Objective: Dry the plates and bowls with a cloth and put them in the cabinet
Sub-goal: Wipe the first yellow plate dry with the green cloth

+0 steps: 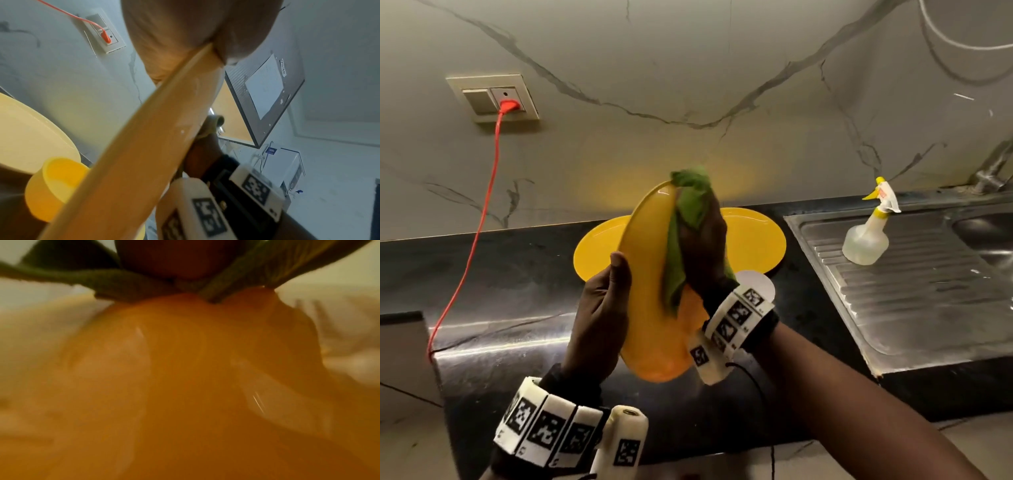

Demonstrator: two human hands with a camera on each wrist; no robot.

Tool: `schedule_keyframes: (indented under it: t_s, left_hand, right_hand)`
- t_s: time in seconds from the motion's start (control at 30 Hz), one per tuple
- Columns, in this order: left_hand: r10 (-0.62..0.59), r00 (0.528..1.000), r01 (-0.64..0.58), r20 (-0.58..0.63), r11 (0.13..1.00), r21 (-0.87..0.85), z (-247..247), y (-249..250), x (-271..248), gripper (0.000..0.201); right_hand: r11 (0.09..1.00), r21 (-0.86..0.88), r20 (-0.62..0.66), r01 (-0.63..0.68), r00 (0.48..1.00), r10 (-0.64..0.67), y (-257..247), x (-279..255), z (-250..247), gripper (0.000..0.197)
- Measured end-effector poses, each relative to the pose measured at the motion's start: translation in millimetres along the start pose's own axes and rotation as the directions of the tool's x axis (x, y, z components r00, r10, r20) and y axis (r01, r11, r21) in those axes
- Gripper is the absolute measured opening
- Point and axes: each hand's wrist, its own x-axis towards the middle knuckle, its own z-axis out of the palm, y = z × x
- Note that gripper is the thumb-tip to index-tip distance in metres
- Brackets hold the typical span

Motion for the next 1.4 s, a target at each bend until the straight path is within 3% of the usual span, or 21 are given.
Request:
schedule_keyframes:
  t_s: [0.07,0.13,0.23,0.3,0.37,0.47,0.53,0.6,0.67,0.73,0.8,0.9,1.07,1.13,1.2,1.3,1.37,1.4]
  left_hand:
    - [0.033,0.999,-0.033,0.017,0.999,-0.009,-2.0,1.1,-4.1,0.061]
    - [0.052,0.999,-0.052,0.008,0.999,-0.001,-5.1,0.6,-3.7,0.066]
    - [0.075,0.997,-0.073,-0.029,0.996,0.045,-5.7,-3.5,1.1,0.094]
    - [0.111,0.992,-0.106,-0.065,0.991,0.079,-5.8,-6.7,4.9,0.092]
    - [0.104,0.991,-0.097,-0.086,0.992,0.080,-6.5,-7.5,8.8,0.082]
    - [0.102,0.993,-0.095,-0.060,0.991,0.098,-4.6,-6.4,10.6,0.063]
    - [0.124,0.989,-0.112,-0.080,0.983,0.145,-2.7,-10.6,9.2,0.061]
    - [0.156,0.981,-0.133,-0.116,0.973,0.188,0.4,-15.8,5.1,0.068]
    - [0.152,0.979,-0.127,-0.133,0.976,0.179,2.0,-19.2,-0.5,0.074]
    - [0.149,0.982,-0.130,-0.120,0.979,0.159,-1.0,-19.9,-3.3,0.079]
    - [0.167,0.978,-0.143,-0.126,0.974,0.176,-4.2,-14.2,-5.9,0.078]
    - [0.248,0.958,-0.218,-0.142,0.956,0.198,-6.5,-0.3,-7.3,0.070]
    - [0.333,0.921,-0.295,-0.202,0.935,0.194,-8.2,6.2,-5.0,0.066]
    - [0.371,0.899,-0.336,-0.233,0.925,0.177,-6.4,5.7,-4.5,0.056]
    - [0.408,0.880,-0.376,-0.242,0.911,0.167,-1.8,4.4,-4.1,0.046]
    - [0.396,0.890,-0.380,-0.228,0.918,0.114,1.6,1.3,-4.9,0.039]
    - [0.354,0.915,-0.344,-0.195,0.935,0.082,-3.2,-1.9,-5.8,0.040]
    - [0.318,0.931,-0.309,-0.177,0.948,0.073,-8.1,-4.6,-5.3,0.051]
  right_hand:
    - [0.973,-0.005,-0.136,-0.230,0.964,0.227,15.3,3.8,-6.2,0.043]
    - [0.952,-0.015,-0.180,-0.305,0.938,0.297,20.4,-12.2,-10.0,0.048]
    - [0.968,0.012,-0.056,-0.252,0.966,0.253,11.4,-49.3,0.1,0.069]
    - [0.964,0.084,0.056,-0.251,0.967,0.247,-7.3,-67.9,10.9,0.075]
    - [0.980,0.091,0.105,-0.178,0.980,0.168,-29.6,-73.4,14.6,0.074]
    - [0.996,0.052,0.144,0.075,0.986,-0.082,-47.5,-54.7,11.8,0.064]
    - [0.975,0.018,0.164,0.223,0.961,-0.223,-42.5,-33.2,7.6,0.055]
    - [0.968,-0.025,0.118,0.251,0.962,-0.247,-33.1,-11.9,4.8,0.037]
    - [0.997,-0.039,0.052,0.069,0.996,-0.067,-25.5,5.9,-1.1,0.024]
    - [0.980,-0.066,0.074,-0.188,0.978,0.193,-18.5,22.5,-8.6,0.020]
    - [0.910,-0.124,0.052,-0.396,0.913,0.405,-3.5,34.6,-19.3,0.029]
    - [0.790,-0.181,0.019,-0.586,0.801,0.599,18.4,33.0,-31.0,0.047]
    - [0.702,0.010,-0.057,-0.712,0.700,0.712,58.8,13.1,-31.0,0.087]
    - [0.667,0.061,-0.048,-0.742,0.666,0.745,93.0,7.9,-33.6,0.090]
    - [0.621,0.172,-0.033,-0.765,0.625,0.780,78.9,2.9,-33.1,0.078]
    - [0.562,0.366,-0.051,-0.742,0.587,0.808,51.8,0.7,-35.2,0.037]
    - [0.610,0.342,-0.081,-0.715,0.624,0.777,48.3,8.8,-43.3,0.032]
    - [0.659,0.310,-0.105,-0.685,0.665,0.740,43.8,16.4,-49.0,0.033]
